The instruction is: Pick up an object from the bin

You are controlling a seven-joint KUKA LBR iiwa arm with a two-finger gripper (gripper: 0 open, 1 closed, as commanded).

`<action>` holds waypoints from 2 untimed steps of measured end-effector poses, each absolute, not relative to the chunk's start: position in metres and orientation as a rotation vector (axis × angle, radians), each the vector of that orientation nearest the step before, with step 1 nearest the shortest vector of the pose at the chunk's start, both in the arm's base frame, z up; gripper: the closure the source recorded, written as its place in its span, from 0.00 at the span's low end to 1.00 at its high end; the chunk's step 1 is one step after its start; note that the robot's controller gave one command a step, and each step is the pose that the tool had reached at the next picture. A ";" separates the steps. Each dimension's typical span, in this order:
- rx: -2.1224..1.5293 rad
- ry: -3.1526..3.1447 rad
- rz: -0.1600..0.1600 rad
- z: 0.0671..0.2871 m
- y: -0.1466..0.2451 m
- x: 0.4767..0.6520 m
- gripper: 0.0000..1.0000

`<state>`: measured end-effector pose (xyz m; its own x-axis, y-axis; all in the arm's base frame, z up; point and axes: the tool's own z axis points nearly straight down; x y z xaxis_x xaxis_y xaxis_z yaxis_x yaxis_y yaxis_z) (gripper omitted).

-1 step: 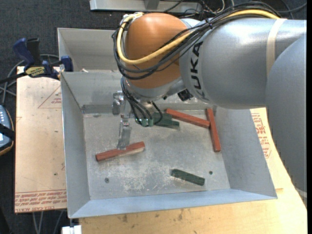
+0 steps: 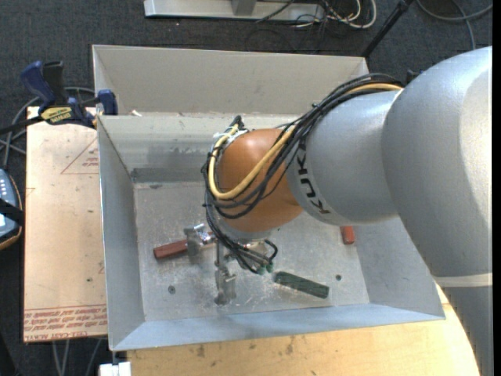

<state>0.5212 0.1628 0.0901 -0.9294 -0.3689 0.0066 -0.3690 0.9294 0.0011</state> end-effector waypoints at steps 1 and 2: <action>0.543 -3.102 -0.009 0.069 0.255 0.584 0.00; 0.583 -3.085 0.005 0.075 0.151 0.571 0.00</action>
Offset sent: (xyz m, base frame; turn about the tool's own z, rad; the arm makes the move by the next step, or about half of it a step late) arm 0.0620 0.0862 -0.0201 0.0368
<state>0.5713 0.1509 0.0754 -0.9311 -0.3648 0.0022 -0.3648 0.9311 -0.0025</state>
